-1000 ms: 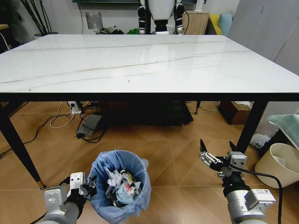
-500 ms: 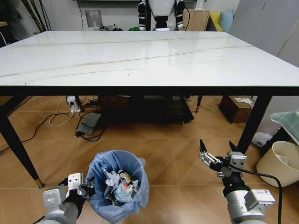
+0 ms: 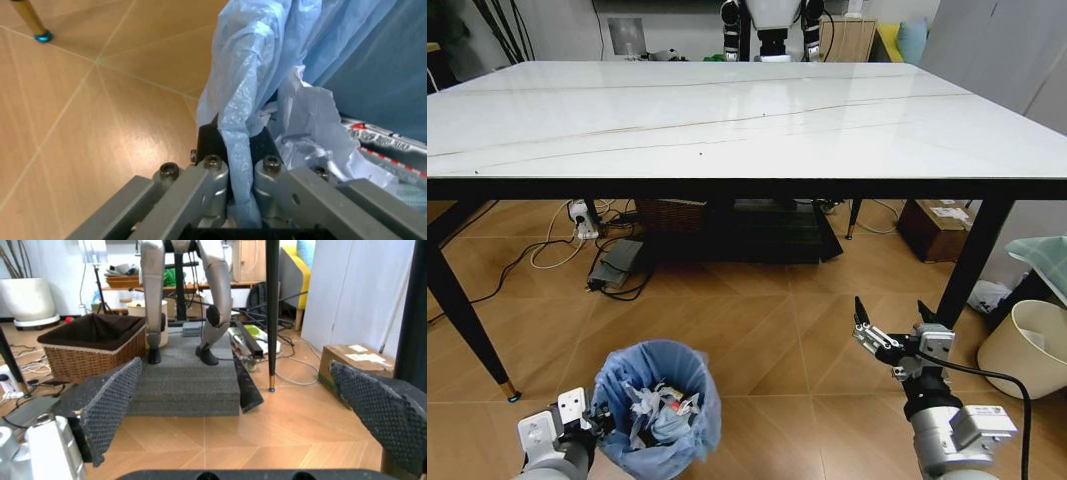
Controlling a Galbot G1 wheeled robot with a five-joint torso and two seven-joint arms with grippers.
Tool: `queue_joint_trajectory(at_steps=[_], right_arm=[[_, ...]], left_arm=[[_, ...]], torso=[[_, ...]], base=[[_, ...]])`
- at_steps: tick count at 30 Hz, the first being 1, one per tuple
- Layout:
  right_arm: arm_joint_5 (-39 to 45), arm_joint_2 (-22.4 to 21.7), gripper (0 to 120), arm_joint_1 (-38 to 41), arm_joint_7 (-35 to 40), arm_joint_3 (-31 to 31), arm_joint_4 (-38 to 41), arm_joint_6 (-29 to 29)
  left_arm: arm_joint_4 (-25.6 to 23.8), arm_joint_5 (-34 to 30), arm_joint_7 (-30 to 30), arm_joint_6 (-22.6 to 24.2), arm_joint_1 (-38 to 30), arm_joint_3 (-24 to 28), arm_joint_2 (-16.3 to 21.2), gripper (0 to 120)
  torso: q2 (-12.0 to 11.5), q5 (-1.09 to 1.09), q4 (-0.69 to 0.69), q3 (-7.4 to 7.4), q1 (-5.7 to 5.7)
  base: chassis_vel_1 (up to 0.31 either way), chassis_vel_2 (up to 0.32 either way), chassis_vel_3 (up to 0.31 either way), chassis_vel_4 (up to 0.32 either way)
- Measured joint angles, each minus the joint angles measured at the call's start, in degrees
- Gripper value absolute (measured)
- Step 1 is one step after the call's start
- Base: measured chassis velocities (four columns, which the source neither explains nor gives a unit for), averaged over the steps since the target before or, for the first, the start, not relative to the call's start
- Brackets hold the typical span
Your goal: Pick up the trash bin and place the trash from the table into it.
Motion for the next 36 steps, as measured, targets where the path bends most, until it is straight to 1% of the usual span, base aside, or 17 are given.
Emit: queue_joint_trajectory(at_steps=[2,5,6,8,10,16,24,31,36], right_arm=[[0.01,-0.01,100,0.02,0.00,0.01,0.00,0.00],[0.02,0.01,100,0.05,0.00,0.04,0.00,0.06],[0.02,0.01,100,0.05,0.00,0.04,0.00,0.06],[0.02,0.08,100,0.03,-0.01,0.04,0.00,0.13],[0.01,0.13,100,0.03,0.00,0.11,0.00,0.19],[0.02,0.13,100,0.02,0.00,0.23,0.00,0.21],[-0.07,0.19,100,-0.18,-0.06,0.29,0.00,0.22],[-0.13,0.25,100,-0.23,-0.08,0.32,0.00,0.25],[-0.20,0.26,100,-0.29,-0.11,0.31,0.00,0.32]], left_arm=[[0.56,0.19,0.51,-0.22,-0.16,0.01,-0.09,0],[4.40,1.84,3.37,-1.70,-1.06,-0.04,-0.32,0],[4.40,1.84,3.37,-1.70,-1.06,-0.04,-0.32,0],[6.86,2.75,4.51,-2.54,-1.36,-0.55,-0.30,0],[8.16,2.89,5.01,-2.81,-1.35,-1.11,-0.35,0],[9.75,3.19,5.38,-3.12,-1.30,-1.86,-0.42,0],[12.08,5.53,7.53,-4.07,-1.27,-2.22,-0.50,0],[12.94,6.74,8.18,-4.62,-1.28,-2.41,-0.49,0],[14.11,8.96,9.25,-5.99,-1.32,-2.49,-0.50,0]], torso=[[0.02,0.00,0.00,0.02,0.00],[0.12,0.00,0.00,0.09,-0.01],[0.12,0.00,0.00,0.09,-0.01],[0.15,0.00,0.00,0.12,-0.01],[0.19,-0.01,0.00,0.15,-0.01],[0.26,0.00,0.00,0.20,-0.01],[0.35,0.00,0.00,0.25,-0.02],[0.39,0.00,0.00,0.28,-0.02],[0.41,0.00,0.00,0.30,-0.02]], base=[[0.000,0.000,0.000,0.000],[0.000,0.000,0.000,0.000],[0.000,0.000,0.000,0.000],[0.000,0.000,0.000,0.000],[0.000,0.000,0.000,0.000],[0.000,0.000,0.000,0.000],[0.000,0.000,0.000,0.000],[0.000,0.000,0.000,0.000],[0.000,0.000,0.000,0.000]])
